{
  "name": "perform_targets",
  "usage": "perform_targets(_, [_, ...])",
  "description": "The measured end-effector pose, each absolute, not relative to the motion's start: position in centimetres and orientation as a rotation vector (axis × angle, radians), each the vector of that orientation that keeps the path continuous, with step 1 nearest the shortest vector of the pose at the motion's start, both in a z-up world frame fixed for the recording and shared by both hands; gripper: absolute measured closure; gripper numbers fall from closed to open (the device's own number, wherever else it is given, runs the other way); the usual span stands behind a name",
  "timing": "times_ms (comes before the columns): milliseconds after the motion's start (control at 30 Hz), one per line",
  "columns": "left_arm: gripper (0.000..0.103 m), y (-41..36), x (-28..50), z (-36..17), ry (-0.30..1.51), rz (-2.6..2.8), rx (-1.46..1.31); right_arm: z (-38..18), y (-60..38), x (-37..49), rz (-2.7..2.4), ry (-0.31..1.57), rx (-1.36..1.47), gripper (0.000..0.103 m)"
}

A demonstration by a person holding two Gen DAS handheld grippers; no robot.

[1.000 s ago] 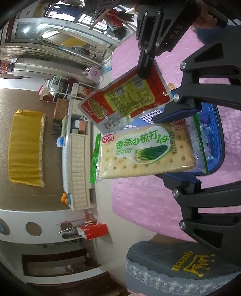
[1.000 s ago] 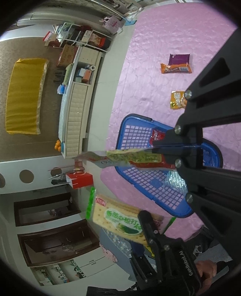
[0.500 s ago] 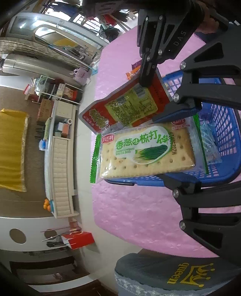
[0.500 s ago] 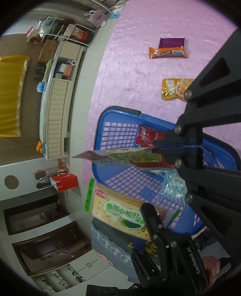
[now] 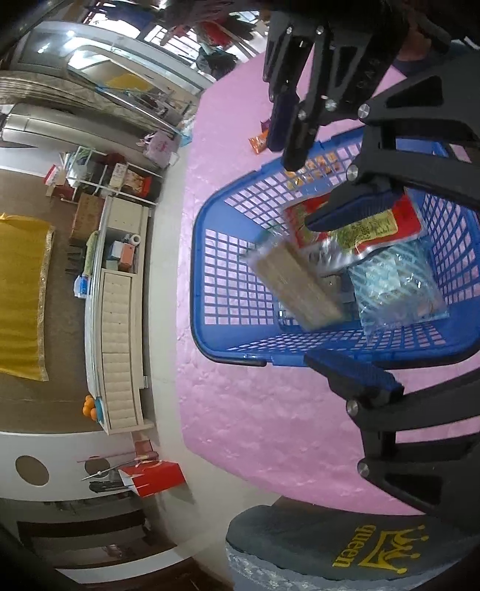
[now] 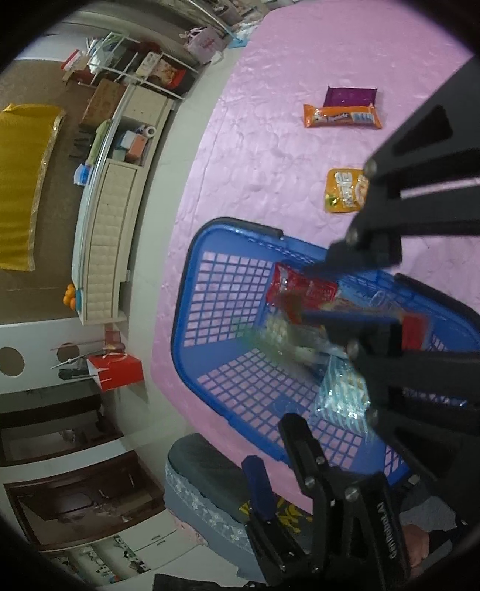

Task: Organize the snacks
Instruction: 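Carry both packs over the basket and open both tools to drop them, then withdraw both tools from the basket toward the remaining snacks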

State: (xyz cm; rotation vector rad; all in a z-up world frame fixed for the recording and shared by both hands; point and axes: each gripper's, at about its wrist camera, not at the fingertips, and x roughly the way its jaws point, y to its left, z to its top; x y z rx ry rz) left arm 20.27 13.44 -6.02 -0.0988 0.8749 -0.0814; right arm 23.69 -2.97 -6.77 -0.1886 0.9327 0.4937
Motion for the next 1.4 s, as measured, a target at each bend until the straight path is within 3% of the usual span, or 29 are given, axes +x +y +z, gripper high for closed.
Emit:
perform_targets(100, [0.039, 13.4, 19.6, -5.3, 0.865, -0.074, -0.092, -5.6, -3.3, 22.8, 0.484, 0.894, -0.204, 0.040])
perform_targets(133, [0.039, 13.1, 19.2, -4.9, 0.858, -0.074, -0.090, -5.3, -3.5, 22.5, 0.482, 0.879, -0.204, 0.037])
perform_targets(733, [0.039, 8.9, 11.7, 1.0, 0.740, -0.124, -0.075, 0.9, -7.7, 16.4, 0.480, 0.775, -0.182, 0.032])
perform_targets(1300, [0.039, 0.8, 10.4, 3.3, 0.701, -0.169, 0.010, 3.0, -15.1, 14.0, 0.393, 0.724, -0.113, 0.032])
perform_targets(1400, [0.031, -0.3, 10.6, 3.2, 0.706, -0.185, 0.005, 3.3, -16.5, 13.7, 0.373, 0.716, -0.099, 0.032])
